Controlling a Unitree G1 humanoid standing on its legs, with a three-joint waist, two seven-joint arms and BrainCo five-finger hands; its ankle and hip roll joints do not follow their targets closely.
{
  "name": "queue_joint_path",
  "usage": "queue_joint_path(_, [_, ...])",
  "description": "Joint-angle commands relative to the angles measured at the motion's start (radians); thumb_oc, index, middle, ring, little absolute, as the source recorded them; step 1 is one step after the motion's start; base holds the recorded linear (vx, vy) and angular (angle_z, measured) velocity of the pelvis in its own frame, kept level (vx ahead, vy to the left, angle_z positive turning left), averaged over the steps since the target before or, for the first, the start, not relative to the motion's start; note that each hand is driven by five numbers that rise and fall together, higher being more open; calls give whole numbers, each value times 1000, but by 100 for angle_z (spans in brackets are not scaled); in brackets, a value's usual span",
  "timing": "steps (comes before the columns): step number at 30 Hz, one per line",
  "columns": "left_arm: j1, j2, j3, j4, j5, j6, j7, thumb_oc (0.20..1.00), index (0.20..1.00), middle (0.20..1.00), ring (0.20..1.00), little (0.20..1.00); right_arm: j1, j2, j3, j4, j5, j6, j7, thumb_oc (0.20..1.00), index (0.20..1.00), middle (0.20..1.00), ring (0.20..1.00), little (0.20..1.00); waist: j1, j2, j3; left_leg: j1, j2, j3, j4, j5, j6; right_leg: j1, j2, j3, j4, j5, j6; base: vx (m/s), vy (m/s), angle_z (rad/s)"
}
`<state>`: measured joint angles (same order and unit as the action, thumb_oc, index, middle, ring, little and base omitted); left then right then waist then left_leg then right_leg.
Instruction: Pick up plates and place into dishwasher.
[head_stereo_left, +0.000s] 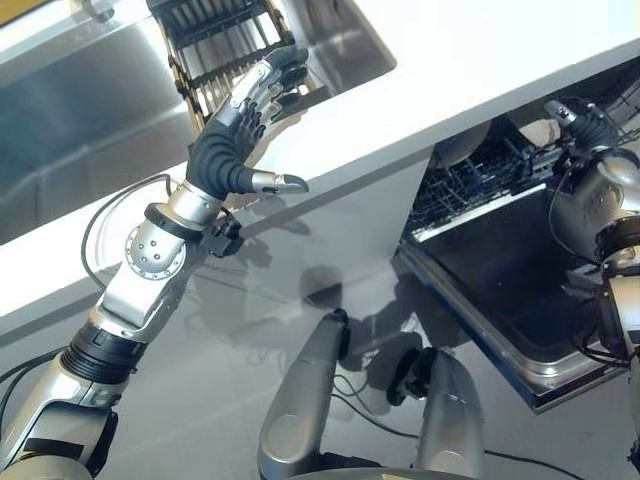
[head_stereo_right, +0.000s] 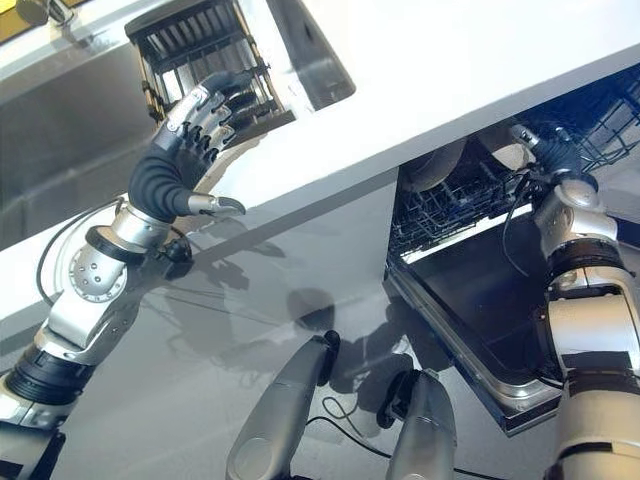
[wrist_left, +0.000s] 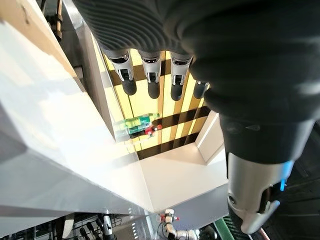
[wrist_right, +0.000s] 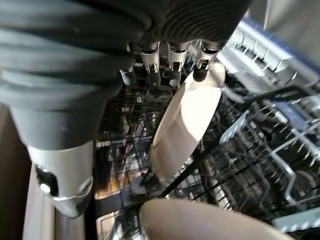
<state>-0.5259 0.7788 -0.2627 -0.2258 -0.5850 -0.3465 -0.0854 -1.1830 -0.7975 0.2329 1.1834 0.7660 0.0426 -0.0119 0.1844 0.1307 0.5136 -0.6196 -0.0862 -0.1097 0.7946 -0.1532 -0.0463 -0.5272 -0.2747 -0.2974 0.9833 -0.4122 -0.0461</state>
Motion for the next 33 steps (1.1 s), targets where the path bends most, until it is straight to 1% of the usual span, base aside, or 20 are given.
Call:
queue_joint_path(1, [96,3,20,34,-49,-14,-22,1000,1000,1000,1000,1000,-28,-47,27,-33,-40,-32,-7,1000,1000,1000,1000,1000,15,-7,2,17,-30,100,14,-107,131,-52,57,43,-12,88,-9,-62,17,5])
queue_joint_path(3, [96,2,18,35,-47,-20,-33,1000,1000,1000,1000,1000,-7,-52,35,-26,-64,-30,-1,1000,1000,1000,1000,1000,13,-13,-3,21,-25,104,11,-108,130,-47,61,44,-20,92,-7,-93,33,-2])
queue_joint_path(4, [96,1,16,35,-37,-29,-36,1000,1000,1000,1000,1000,11,-52,36,-22,-81,-28,1,1000,1000,1000,1000,1000,11,-15,-3,18,-18,110,-3,-80,133,-48,61,34,-37,119,-17,-128,39,-4])
queue_joint_path(7, [94,-3,8,35,-26,-43,-31,1000,1000,1000,1000,1000,64,-56,32,-17,-135,-34,-6,1000,1000,1000,1000,1000,0,-27,-8,41,-6,120,-12,-87,135,-27,68,38,-55,124,-17,-84,65,-5])
queue_joint_path(9, [99,-7,5,35,-23,-54,-26,1000,1000,1000,1000,1000,120,-55,19,-39,-142,-49,-51,1000,1000,1000,1000,1000,-13,-37,-12,65,6,130,-15,-98,135,-7,73,46,-67,127,-15,-34,85,-11])
queue_joint_path(11, [112,-14,3,37,-12,-63,-18,1000,1000,1000,1000,1000,196,-47,-11,-82,-180,-82,-138,1000,1000,1000,1000,1000,-29,-49,-19,96,19,139,-22,-108,135,23,79,53,-84,128,-15,-5,97,-12])
queue_joint_path(14, [137,-37,0,31,17,-72,-10,1000,1000,1000,1000,1000,333,-30,-84,-183,-243,-161,-305,1000,1000,1000,1000,1000,-61,-64,-26,145,39,151,-35,-124,136,70,84,70,-113,131,-12,19,107,-11])
queue_joint_path(15, [156,-51,-3,26,36,-78,-2,1000,1000,1000,1000,1000,405,-13,-121,-252,-286,-186,-389,1000,1000,1000,1000,1000,-76,-70,-28,169,45,156,-44,-129,139,90,88,78,-125,134,-10,41,94,-6])
queue_joint_path(18, [216,-88,5,11,83,-93,11,1000,1000,1000,1000,1000,624,38,-217,-434,-407,-251,-551,1000,1000,1000,1000,1000,-115,-88,-37,223,59,168,-62,-145,140,147,99,101,-172,146,0,55,98,-20])
queue_joint_path(20, [241,-107,7,6,111,-103,22,1000,1000,1000,1000,1000,737,72,-268,-510,-478,-286,-623,1000,1000,1000,1000,1000,-139,-94,-43,245,64,175,-77,-148,143,168,106,114,-200,158,5,37,104,-23])
queue_joint_path(21, [254,-115,13,3,121,-105,20,1000,1000,1000,1000,1000,790,89,-291,-534,-486,-307,-641,1000,1000,1000,1000,1000,-149,-98,-46,259,68,181,-73,-161,144,184,108,120,-205,153,7,40,103,-19])
queue_joint_path(22, [261,-121,18,0,129,-104,22,1000,1000,1000,1000,1000,833,104,-311,-562,-499,-312,-660,1000,1000,1000,1000,1000,-158,-101,-48,269,69,186,-73,-167,145,194,111,125,-212,152,9,34,86,-19])
queue_joint_path(23, [266,-122,24,1,130,-104,20,1000,1000,1000,1000,1000,863,113,-327,-569,-512,-323,-663,1000,1000,1000,1000,1000,-165,-103,-53,273,71,190,-82,-161,145,198,111,125,-222,159,8,8,88,-20])
queue_joint_path(24, [278,-127,38,3,131,-108,11,1000,1000,1000,1000,1000,902,123,-349,-582,-515,-331,-681,1000,1000,1000,1000,1000,-178,-106,-57,282,75,197,-82,-168,146,205,114,131,-225,156,9,10,83,-20])
queue_joint_path(27, [304,-137,64,9,125,-107,-11,1000,1000,1000,1000,1000,985,160,-409,-576,-482,-352,-684,1000,1000,1000,1000,1000,-199,-112,-66,302,81,207,-78,-182,146,220,122,145,-226,150,11,20,70,-15])
queue_joint_path(29, [313,-146,69,14,127,-108,-24,1000,1000,1000,1000,1000,1014,182,-426,-544,-427,-364,-666,1000,1000,1000,1000,1000,-206,-114,-69,310,82,211,-75,-190,147,227,125,147,-228,146,9,11,51,-18])
queue_joint_path(30, [315,-152,67,13,127,-109,-25,1000,1000,1000,1000,1000,1029,202,-435,-520,-356,-365,-637,1000,1000,1000,1000,1000,-209,-114,-69,312,81,212,-71,-193,148,230,127,148,-227,145,8,6,43,-17])
queue_joint_path(32, [309,-162,57,16,130,-107,-22,1000,1000,1000,1000,1000,1034,230,-438,-452,-264,-372,-565,1000,1000,1000,1000,1000,-209,-112,-67,315,78,212,-64,-200,148,235,129,148,-226,141,5,0,19,-3])
queue_joint_path(33, [302,-165,48,17,132,-106,-18,1000,1000,1000,1000,1000,1025,246,-435,-400,-189,-371,-499,1000,1000,1000,1000,1000,-206,-109,-63,316,76,212,-55,-206,150,235,128,148,-217,137,3,0,0,0])
